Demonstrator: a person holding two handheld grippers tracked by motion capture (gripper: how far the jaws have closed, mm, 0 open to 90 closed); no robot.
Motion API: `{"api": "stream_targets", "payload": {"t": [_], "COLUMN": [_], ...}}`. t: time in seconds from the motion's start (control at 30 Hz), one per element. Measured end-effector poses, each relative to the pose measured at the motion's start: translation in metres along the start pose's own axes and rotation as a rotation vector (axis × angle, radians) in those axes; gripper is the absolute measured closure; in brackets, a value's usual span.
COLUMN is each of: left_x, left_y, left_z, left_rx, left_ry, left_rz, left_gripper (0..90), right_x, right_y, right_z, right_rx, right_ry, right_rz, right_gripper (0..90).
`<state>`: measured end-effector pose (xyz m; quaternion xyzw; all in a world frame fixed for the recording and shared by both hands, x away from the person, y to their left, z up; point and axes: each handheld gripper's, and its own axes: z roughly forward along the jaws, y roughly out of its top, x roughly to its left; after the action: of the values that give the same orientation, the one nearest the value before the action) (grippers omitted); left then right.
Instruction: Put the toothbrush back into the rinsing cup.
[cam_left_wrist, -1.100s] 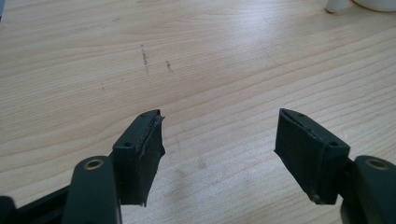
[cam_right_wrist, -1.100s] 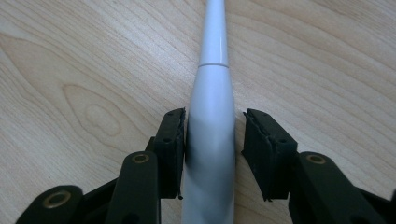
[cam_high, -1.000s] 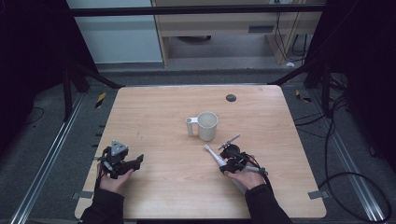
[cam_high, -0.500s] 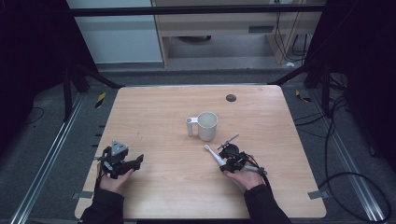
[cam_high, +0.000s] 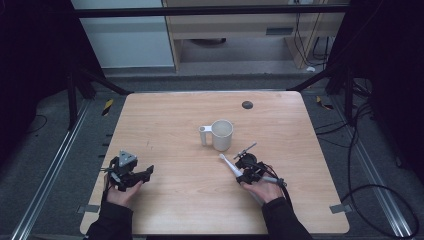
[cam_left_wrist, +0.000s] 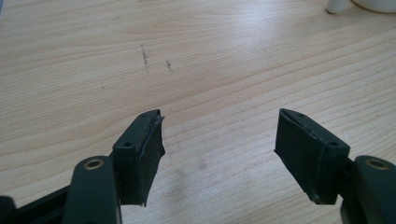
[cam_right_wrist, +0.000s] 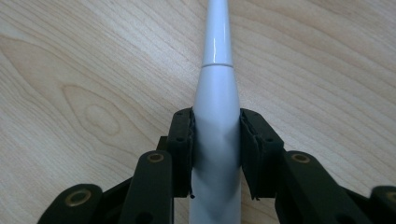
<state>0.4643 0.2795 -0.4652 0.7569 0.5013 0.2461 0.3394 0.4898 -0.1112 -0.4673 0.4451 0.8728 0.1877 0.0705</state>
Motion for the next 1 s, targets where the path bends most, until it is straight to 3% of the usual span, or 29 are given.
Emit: {"api": "stream_targets", "payload": {"t": [0.57,1.0], "left_x": [0.000,0.000], "left_y": [0.000,0.001], "left_z": [-0.001,-0.001], "left_rx": [-0.004,-0.005], "left_ry": [0.000,0.002], "left_rz": [0.000,-0.003], "left_gripper": [31.1,31.1], "right_x": [-0.002,-0.007], "right_y": [-0.001,-0.003], "right_z": [-0.026,-0.054], "right_rx": [-0.120,-0.308], "right_ry": [0.026,0.061], "right_rz": [0.011,0.052], "right_gripper": [67.1,67.1]}}
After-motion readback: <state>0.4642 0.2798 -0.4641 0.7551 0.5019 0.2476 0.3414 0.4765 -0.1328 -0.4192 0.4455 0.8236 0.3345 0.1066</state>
